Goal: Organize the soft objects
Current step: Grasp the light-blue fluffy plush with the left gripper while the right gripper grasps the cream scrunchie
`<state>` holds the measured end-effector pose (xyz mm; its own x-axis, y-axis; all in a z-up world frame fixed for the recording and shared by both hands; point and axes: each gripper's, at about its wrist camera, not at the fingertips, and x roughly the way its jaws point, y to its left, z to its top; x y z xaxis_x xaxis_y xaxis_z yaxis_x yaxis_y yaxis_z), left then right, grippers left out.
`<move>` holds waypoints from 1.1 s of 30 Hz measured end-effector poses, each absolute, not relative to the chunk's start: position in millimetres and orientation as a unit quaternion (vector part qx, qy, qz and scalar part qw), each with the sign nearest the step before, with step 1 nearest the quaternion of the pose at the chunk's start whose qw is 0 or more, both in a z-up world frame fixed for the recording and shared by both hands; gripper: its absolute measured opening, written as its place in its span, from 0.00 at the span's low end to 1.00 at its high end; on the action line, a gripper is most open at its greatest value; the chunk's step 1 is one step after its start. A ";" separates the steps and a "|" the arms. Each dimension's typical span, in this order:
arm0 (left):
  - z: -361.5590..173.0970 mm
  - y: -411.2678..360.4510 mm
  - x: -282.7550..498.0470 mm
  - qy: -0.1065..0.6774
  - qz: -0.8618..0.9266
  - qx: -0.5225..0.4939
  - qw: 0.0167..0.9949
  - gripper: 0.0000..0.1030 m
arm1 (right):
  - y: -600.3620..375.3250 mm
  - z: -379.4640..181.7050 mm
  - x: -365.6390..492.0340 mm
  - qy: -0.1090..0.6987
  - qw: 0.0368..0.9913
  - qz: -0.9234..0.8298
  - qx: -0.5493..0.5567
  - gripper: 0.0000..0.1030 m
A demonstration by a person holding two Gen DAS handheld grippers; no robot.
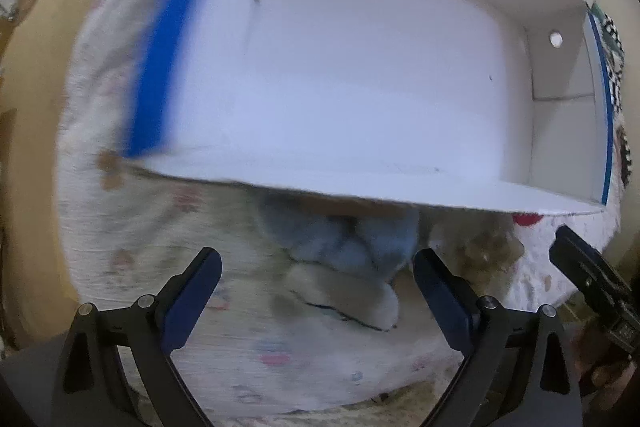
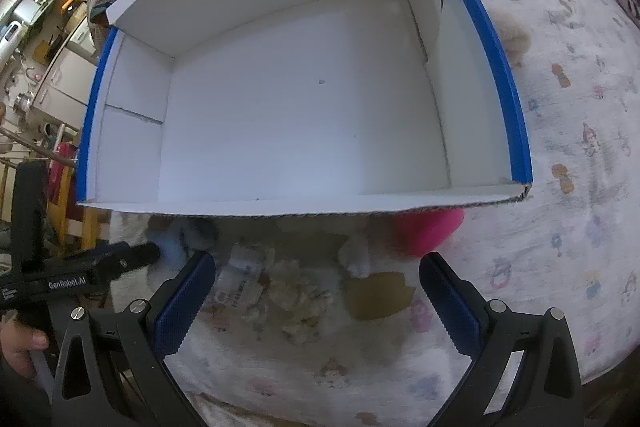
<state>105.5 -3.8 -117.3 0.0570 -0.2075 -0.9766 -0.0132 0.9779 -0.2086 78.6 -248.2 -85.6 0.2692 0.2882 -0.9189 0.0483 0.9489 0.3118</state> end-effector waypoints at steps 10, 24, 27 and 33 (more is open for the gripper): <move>-146.1 -19.4 107.0 0.714 -0.088 -0.074 0.691 0.52 | -230.3 -95.9 86.8 0.616 0.771 0.098 0.124 1.00; -109.4 -5.0 71.3 0.680 -0.102 -0.017 0.726 0.36 | -231.4 -90.9 82.7 0.603 0.779 0.104 0.136 1.00; -107.0 5.0 63.2 0.680 -0.103 -0.007 0.726 0.36 | -234.0 -90.2 81.4 0.603 0.776 0.111 0.151 1.00; -92.4 9.2 52.3 0.668 -0.118 -0.004 0.735 0.36 | -233.8 -91.4 77.0 0.606 0.766 0.125 0.174 1.00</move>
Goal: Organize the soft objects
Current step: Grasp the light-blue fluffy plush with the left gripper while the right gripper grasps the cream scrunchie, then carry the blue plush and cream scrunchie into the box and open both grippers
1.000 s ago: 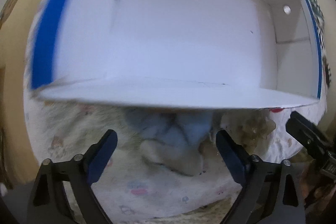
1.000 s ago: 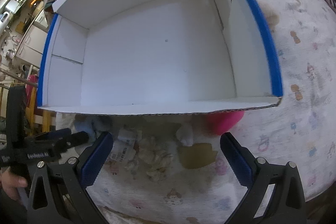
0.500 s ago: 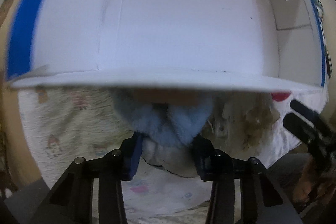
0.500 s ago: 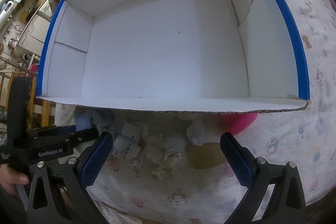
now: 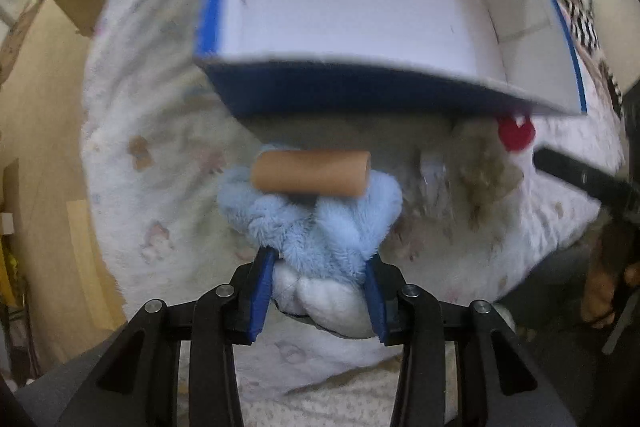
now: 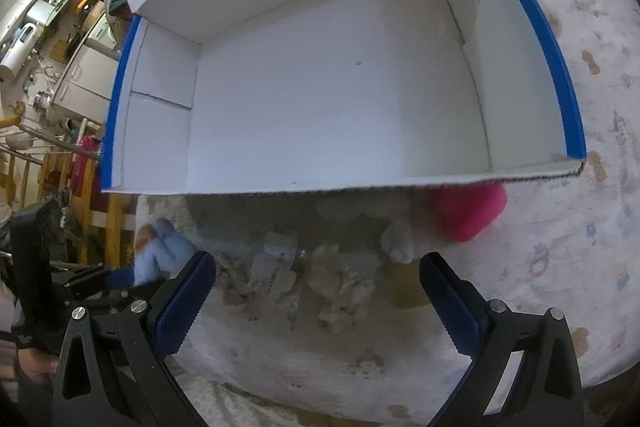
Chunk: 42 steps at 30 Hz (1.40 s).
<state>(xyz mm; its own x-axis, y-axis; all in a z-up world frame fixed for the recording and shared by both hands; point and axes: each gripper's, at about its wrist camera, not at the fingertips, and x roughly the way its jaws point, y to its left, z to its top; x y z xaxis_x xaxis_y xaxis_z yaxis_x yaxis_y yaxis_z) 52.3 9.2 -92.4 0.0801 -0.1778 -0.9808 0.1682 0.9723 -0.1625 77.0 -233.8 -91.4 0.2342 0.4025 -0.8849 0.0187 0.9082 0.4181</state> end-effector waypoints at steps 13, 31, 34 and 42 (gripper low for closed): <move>-85.2 -7.3 60.1 0.652 -0.134 0.022 0.746 0.36 | -200.9 -125.9 81.3 0.658 0.736 0.121 0.107 0.47; -53.6 38.0 38.0 0.605 -0.055 -0.035 0.793 0.36 | -205.8 -59.1 57.3 0.564 0.771 0.241 0.173 0.13; -38.3 40.6 26.6 0.579 -0.045 -0.041 0.813 0.36 | -198.3 -31.1 52.8 0.518 0.787 0.285 0.176 0.13; 17.7 29.1 15.8 0.484 -0.032 -0.015 0.874 0.36 | -198.1 7.9 57.6 0.441 0.823 0.300 0.194 0.14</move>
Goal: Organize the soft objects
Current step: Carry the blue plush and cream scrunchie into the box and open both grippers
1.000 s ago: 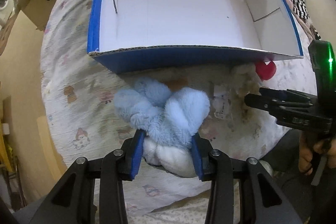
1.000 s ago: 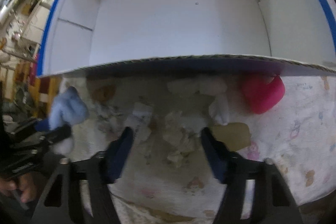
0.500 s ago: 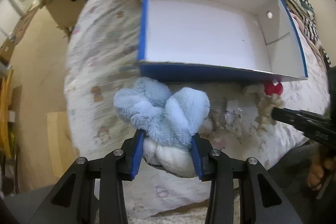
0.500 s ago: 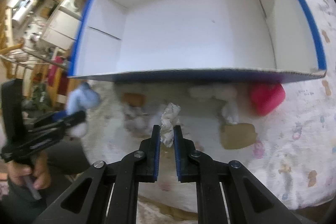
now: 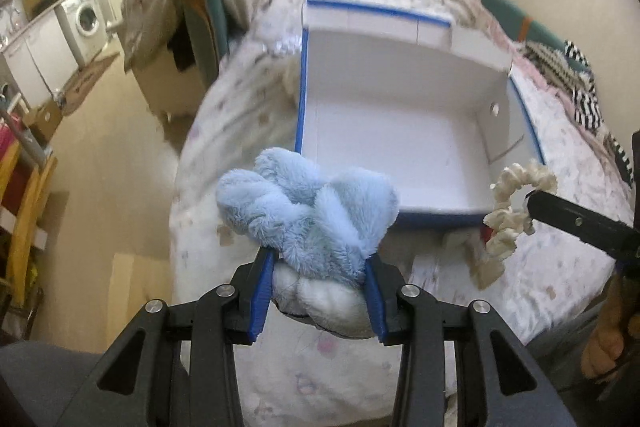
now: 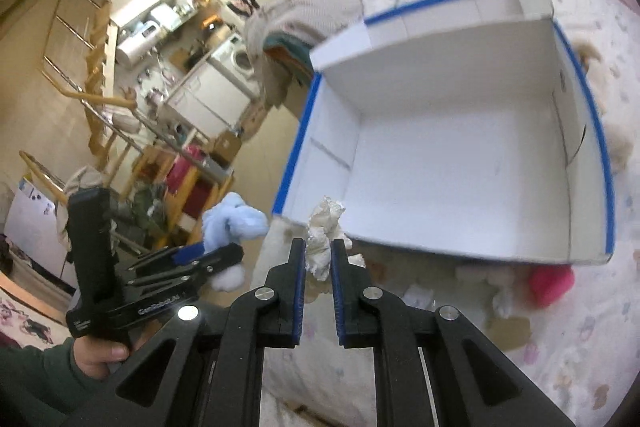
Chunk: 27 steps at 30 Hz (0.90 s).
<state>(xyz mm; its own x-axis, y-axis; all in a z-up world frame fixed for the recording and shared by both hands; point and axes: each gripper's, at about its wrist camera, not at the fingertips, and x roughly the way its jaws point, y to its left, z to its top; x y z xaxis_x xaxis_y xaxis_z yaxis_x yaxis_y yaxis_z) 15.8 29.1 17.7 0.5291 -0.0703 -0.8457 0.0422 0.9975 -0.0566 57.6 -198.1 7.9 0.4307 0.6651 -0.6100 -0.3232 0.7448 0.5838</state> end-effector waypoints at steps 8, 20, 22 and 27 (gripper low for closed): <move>46.9 17.7 43.0 0.448 -0.028 -0.019 0.893 0.36 | -225.8 28.3 75.4 0.395 0.853 0.261 0.221 0.14; 44.3 -16.7 101.4 0.445 -0.054 0.012 0.894 0.36 | -256.5 16.5 120.0 0.401 0.876 0.186 0.195 0.14; 35.8 -18.6 111.7 0.453 -0.060 0.010 0.889 0.36 | -258.4 14.5 128.2 0.404 0.876 0.182 0.190 0.14; 9.0 -16.5 134.3 0.480 -0.055 -0.015 0.876 0.36 | -266.5 -0.4 144.6 0.428 0.863 0.171 0.210 0.14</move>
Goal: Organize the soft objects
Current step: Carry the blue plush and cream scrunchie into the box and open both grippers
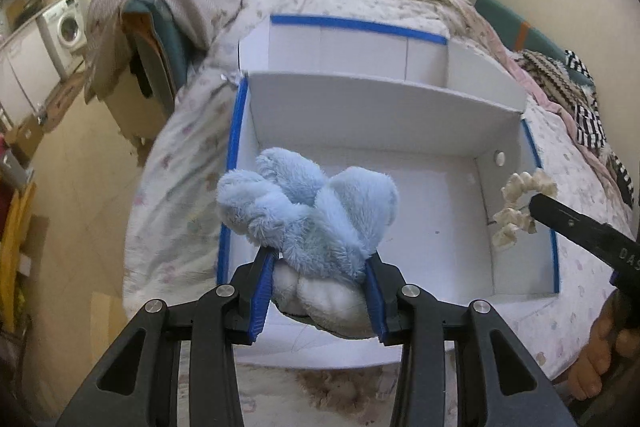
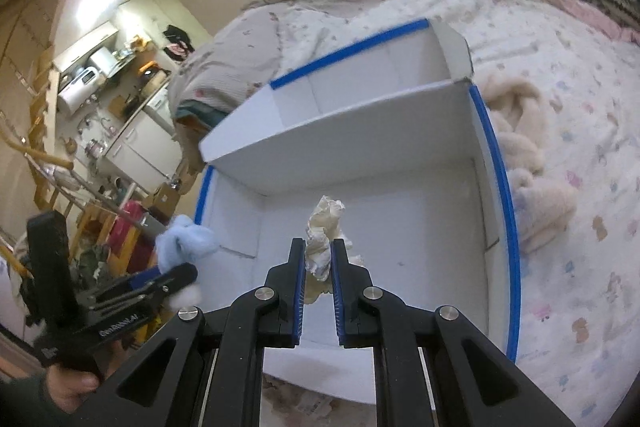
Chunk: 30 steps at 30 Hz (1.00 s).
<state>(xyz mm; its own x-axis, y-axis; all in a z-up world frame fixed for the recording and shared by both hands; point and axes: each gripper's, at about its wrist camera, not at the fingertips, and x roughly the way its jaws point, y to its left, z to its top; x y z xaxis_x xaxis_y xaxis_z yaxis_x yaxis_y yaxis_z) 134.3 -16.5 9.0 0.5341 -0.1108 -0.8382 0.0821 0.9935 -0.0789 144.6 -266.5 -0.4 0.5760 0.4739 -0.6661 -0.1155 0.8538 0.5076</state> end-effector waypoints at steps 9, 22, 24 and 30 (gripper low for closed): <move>-28.5 -15.4 154.2 0.494 -0.078 -0.033 0.865 0.37 | -271.1 -40.4 155.9 0.493 0.833 0.127 0.216 0.14; -51.1 -22.5 156.2 0.521 -0.073 -0.019 0.850 0.38 | -273.9 -87.6 159.2 0.568 0.792 0.077 0.210 0.14; -50.9 -24.0 156.9 0.521 -0.074 -0.018 0.850 0.38 | -274.8 -86.8 159.4 0.567 0.793 0.077 0.210 0.14; -52.0 -25.7 155.5 0.519 -0.072 -0.012 0.852 0.39 | -273.0 -85.9 157.9 0.564 0.796 0.075 0.206 0.14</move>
<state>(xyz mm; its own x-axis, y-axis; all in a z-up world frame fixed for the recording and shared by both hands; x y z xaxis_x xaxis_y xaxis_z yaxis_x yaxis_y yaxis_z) 155.5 -25.7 -52.0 0.4513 -0.1345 -0.8822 0.1091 0.9895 -0.0950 157.9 -273.0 -85.9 0.3520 0.3517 -0.8674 0.1136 0.9038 0.4126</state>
